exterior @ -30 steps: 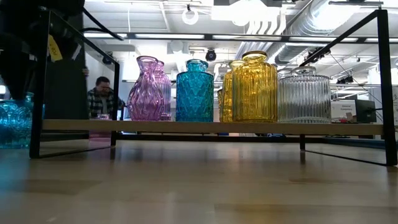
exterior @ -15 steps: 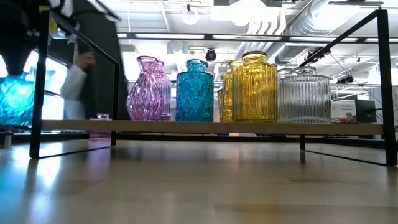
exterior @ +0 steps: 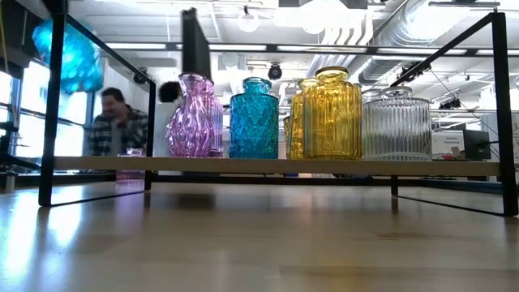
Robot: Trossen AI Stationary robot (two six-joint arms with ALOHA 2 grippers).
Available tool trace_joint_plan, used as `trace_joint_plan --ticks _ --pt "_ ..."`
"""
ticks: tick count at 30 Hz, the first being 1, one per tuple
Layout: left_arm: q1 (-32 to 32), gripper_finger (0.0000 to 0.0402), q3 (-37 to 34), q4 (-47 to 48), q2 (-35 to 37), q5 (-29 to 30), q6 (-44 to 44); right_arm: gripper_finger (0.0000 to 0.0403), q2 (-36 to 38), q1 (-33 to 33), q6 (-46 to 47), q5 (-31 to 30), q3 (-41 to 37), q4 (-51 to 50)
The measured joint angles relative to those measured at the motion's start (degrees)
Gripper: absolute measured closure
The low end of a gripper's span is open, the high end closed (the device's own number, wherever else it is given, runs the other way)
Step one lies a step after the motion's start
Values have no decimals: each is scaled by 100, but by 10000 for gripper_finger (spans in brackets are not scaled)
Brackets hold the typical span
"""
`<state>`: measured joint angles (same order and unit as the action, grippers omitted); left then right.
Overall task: Sort vases onto shelf
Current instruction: Put the blue vase on the shelf aligned with the other blue vases
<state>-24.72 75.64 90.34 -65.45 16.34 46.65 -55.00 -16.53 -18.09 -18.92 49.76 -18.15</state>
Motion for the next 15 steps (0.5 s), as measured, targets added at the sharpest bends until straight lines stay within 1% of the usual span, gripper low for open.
trace_joint_plan --ticks 8,15 --pt "-54 386 1068 -32 11 993 -496 403 0 0 1 0 0 0" --pt "-43 386 1972 -23 -251 1475 -1166 403 0 -1 0 0 0 0"
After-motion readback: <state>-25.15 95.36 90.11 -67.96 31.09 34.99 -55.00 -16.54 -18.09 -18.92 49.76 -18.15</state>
